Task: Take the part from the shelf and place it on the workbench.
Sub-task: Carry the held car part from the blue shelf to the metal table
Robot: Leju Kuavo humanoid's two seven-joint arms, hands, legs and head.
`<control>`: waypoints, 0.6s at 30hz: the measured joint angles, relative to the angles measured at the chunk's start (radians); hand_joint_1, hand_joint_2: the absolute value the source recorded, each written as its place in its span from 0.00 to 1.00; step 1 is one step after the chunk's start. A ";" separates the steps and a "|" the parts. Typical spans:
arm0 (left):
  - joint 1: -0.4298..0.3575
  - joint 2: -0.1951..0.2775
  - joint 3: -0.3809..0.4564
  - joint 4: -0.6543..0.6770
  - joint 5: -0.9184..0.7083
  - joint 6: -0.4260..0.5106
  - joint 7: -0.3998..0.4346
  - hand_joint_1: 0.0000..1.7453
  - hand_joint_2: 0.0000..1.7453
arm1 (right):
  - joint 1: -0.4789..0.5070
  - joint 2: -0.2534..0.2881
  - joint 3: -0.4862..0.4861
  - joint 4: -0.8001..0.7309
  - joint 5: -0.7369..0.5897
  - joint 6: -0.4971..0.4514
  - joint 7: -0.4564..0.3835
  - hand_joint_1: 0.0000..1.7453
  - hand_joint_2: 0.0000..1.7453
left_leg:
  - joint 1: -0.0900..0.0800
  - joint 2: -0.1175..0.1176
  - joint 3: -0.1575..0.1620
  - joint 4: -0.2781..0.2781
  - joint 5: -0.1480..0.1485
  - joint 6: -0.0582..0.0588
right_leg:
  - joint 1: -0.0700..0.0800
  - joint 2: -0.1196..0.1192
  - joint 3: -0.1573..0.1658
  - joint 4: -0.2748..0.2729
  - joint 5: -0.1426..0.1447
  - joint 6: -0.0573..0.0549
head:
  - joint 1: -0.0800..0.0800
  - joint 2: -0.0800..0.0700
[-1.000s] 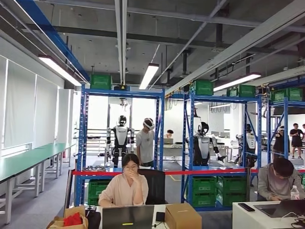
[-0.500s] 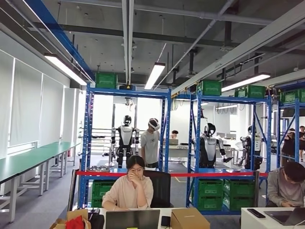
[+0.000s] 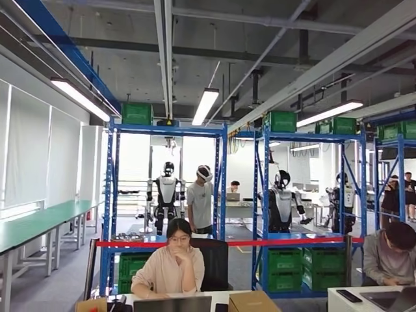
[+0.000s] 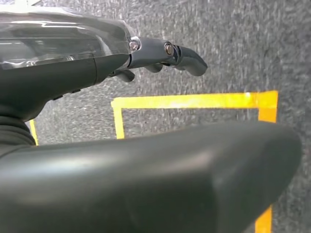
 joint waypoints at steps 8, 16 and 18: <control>-0.002 0.001 0.000 0.000 -0.017 -0.001 0.035 0.00 1.00 | -0.028 0.000 0.002 -0.014 0.071 -0.025 -0.020 1.00 1.00 | 0.006 0.000 0.028 -0.019 -0.021 0.030 | -0.014 -0.002 -0.137 0.254 -0.108 0.042 | 0.000 0.000; -0.005 0.000 -0.011 0.000 -0.048 -0.017 0.070 0.00 1.00 | -0.188 0.014 -0.020 -0.024 0.127 -0.085 0.026 1.00 1.00 | 0.005 -0.004 0.055 -0.025 -0.040 0.007 | -0.007 0.002 -0.084 0.028 0.058 0.020 | 0.000 0.000; -0.005 0.000 -0.016 0.000 -0.059 -0.023 0.072 0.00 1.00 | -0.254 0.017 -0.040 -0.010 0.120 -0.087 0.058 1.00 1.00 | 0.006 -0.004 0.056 -0.030 -0.041 -0.005 | -0.008 0.002 -0.081 0.014 0.060 0.009 | 0.000 0.000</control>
